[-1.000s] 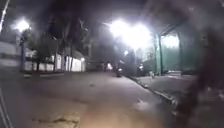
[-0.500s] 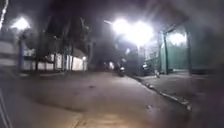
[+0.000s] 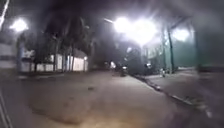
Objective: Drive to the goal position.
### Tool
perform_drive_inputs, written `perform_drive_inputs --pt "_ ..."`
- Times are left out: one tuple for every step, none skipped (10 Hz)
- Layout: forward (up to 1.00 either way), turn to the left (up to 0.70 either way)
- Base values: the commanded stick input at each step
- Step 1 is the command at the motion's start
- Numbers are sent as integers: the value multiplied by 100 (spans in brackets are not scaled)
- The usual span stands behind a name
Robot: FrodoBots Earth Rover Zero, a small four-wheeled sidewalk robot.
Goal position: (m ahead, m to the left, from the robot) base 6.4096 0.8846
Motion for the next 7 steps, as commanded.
perform_drive_inputs --pt "70 0" --pt "70 0" --pt "70 0" --pt "70 0" --pt "70 0" --pt "70 0" --pt "70 0"
